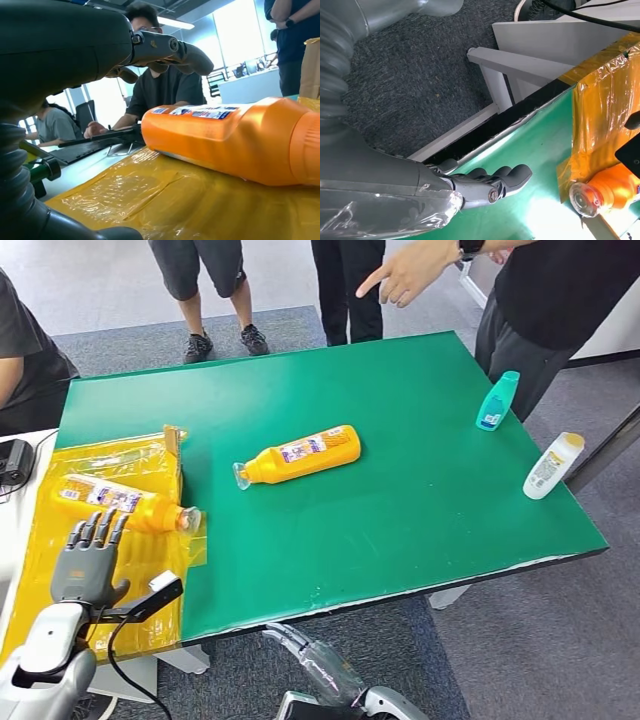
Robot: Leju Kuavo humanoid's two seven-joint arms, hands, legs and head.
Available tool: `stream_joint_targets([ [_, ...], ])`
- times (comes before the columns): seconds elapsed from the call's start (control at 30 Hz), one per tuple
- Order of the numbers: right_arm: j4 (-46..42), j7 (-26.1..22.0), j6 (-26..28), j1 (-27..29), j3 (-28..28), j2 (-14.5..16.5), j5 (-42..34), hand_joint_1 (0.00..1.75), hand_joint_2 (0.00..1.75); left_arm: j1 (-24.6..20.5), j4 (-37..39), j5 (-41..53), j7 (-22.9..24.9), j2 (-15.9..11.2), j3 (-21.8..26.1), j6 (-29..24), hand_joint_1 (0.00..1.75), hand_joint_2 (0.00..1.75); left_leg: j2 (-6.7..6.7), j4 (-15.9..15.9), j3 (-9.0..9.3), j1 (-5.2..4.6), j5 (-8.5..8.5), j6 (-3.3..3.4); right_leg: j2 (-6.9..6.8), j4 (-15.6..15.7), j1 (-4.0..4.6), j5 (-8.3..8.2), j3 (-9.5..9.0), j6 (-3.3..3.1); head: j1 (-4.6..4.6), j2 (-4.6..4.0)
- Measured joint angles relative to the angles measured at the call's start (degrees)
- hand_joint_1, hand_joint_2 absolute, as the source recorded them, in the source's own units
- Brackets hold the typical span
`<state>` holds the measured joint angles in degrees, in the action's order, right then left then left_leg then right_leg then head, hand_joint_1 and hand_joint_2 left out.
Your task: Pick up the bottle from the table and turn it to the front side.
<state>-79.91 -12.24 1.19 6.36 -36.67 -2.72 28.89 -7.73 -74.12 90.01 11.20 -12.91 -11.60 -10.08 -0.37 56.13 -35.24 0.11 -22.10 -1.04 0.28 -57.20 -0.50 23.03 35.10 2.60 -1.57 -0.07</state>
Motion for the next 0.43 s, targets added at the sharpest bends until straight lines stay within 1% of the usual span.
stream_joint_targets([
  [0.1,0.0,0.0,0.0,0.0,0.0,0.0,0.0,0.00,1.75,0.0,0.0,0.0,-0.6,0.2,0.2,-0.1,0.00,1.75,0.00,0.0,0.00,0.00,0.00,0.00,0.00,0.0,0.00,0.00,0.00,0.00,0.00,0.00],
  [0.2,0.0,0.3,0.1,0.0,0.0,0.0,0.0,0.00,1.75,0.4,0.0,0.0,-2.9,1.0,1.1,-0.7,0.00,1.75,0.00,0.0,0.00,0.00,0.00,0.00,0.00,0.0,0.00,0.00,-0.01,0.00,0.01,0.00],
  [0.3,-0.2,1.0,0.6,0.2,0.0,-0.2,0.0,0.00,1.75,1.9,-1.0,-1.1,-7.3,3.3,3.5,-1.6,0.00,1.75,0.00,0.0,0.00,-0.01,-0.01,0.01,0.00,0.0,-0.01,0.00,-0.01,0.00,0.01,0.00],
  [0.4,-1.0,2.2,1.7,0.9,0.1,-0.6,0.0,0.00,1.75,4.5,-3.9,-6.8,-13.2,6.2,6.3,-2.4,0.00,1.75,0.00,0.0,0.00,-0.04,-0.03,0.02,0.00,0.0,-0.03,0.01,-0.01,0.02,0.00,0.00],
  [0.43,-1.2,2.5,1.9,1.0,0.2,-0.7,0.0,0.00,1.75,5.0,-4.5,-8.2,-14.3,6.7,6.7,-2.5,0.00,1.75,0.00,0.0,0.00,-0.04,-0.04,0.02,0.00,0.0,-0.03,0.02,-0.01,0.02,0.00,0.00],
])
